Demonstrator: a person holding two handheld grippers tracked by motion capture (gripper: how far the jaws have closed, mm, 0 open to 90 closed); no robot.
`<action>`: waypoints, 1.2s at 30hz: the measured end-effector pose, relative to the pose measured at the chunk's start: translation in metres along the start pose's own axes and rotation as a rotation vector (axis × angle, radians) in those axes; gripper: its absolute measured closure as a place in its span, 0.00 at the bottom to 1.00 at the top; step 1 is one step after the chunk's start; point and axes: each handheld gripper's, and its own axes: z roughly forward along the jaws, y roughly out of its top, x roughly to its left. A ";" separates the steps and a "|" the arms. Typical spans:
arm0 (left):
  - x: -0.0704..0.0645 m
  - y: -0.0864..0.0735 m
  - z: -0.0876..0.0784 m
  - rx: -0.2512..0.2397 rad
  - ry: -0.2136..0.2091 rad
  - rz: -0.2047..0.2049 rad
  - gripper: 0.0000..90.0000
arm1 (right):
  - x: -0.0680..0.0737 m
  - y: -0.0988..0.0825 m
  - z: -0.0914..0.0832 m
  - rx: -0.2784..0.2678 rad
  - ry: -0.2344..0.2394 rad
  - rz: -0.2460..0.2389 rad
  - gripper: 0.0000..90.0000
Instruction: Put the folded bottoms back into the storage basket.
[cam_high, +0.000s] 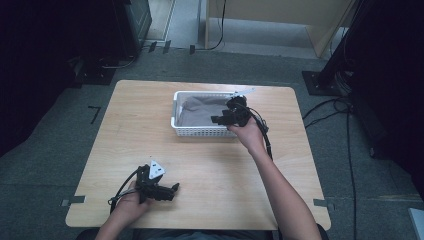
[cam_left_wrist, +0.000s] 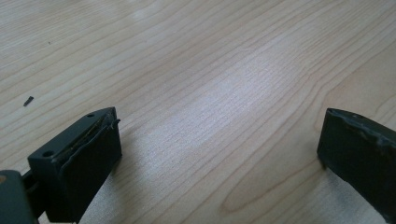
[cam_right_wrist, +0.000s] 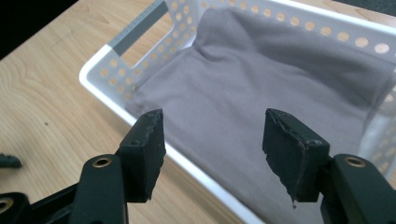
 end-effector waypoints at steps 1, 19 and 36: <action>0.000 0.000 0.000 0.000 0.000 0.001 0.00 | 0.000 -0.002 -0.002 0.002 -0.003 -0.007 0.43; 0.000 0.000 0.000 -0.002 -0.001 -0.002 0.00 | -0.004 -0.059 -0.035 -0.018 -0.013 -0.020 0.42; 0.000 0.000 0.000 -0.002 -0.001 -0.001 0.00 | -0.029 -0.130 -0.054 -0.007 -0.018 0.009 0.41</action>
